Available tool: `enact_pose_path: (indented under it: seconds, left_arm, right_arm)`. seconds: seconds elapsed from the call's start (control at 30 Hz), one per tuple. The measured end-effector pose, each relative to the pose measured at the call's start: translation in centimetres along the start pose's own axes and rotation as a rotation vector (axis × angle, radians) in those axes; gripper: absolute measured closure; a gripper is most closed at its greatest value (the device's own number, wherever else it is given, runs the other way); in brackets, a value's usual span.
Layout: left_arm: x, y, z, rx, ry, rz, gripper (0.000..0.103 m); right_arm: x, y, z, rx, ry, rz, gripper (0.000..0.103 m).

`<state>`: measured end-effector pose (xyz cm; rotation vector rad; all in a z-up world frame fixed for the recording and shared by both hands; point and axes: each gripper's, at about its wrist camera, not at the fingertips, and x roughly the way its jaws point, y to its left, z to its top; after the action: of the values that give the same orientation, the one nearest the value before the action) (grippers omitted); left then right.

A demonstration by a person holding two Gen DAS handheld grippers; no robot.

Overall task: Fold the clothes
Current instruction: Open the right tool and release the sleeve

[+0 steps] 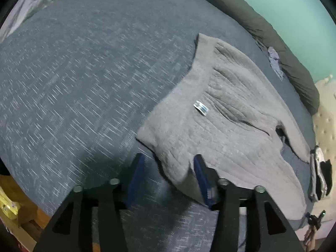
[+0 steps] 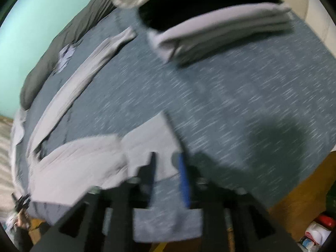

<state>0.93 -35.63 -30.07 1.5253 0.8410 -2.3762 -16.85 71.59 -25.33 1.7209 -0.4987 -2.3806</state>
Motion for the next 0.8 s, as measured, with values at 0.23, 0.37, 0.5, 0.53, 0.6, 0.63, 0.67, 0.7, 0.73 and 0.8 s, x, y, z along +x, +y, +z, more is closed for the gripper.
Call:
enact_pose_path:
  seconds: [0.23,0.37,0.5,0.53,0.6,0.63,0.67,0.7,0.73,0.8]
  left_arm:
    - [0.9,-0.5,-1.1,-0.013,0.031,-0.037,0.047]
    - [1.4,-1.2,-1.4,0.008,0.044,-0.032,0.047]
    - [2.1,-1.6,-1.3,0.011,0.055,-0.047,0.047]
    - [2.3,-1.6,-1.3,0.007,0.056,-0.052,0.047]
    - [2.8,-1.6,-1.2,0.000,0.060,-0.060,0.047]
    - [3.0,-1.6,-1.2,-0.002,0.062,-0.062,0.047]
    - [3.3,-1.7,-1.2,-0.001,0.063,-0.060,0.047]
    - [3.5,-1.8,-1.1,0.002,0.063,-0.058,0.047]
    - [3.6,-1.8,-1.1,0.004,0.061,-0.057,0.047]
    - [3.5,-1.7,-1.1,-0.003,0.047,-0.060,0.047]
  right_arm:
    - [2.6,2.2,-1.8,0.009,0.077,0.086,0.067]
    - [3.4,2.8,-2.0,0.004,0.096,0.079,0.058]
    - [4.0,3.1,-2.0,0.012,0.097,0.081,0.053]
    - [4.0,3.1,-2.1,0.015,0.097,0.083,0.052]
    - [4.1,3.1,-2.4,0.012,0.107,0.089,0.052]
    - [4.1,3.1,-2.5,0.011,0.112,0.091,0.052]
    - [4.1,3.1,-2.6,0.009,0.116,0.092,0.052]
    - [4.2,3.3,-2.6,0.004,0.118,0.087,0.052]
    - [4.2,3.4,-2.6,0.001,0.119,0.082,0.052]
    - [4.3,3.4,-2.6,0.011,0.119,0.083,0.052]
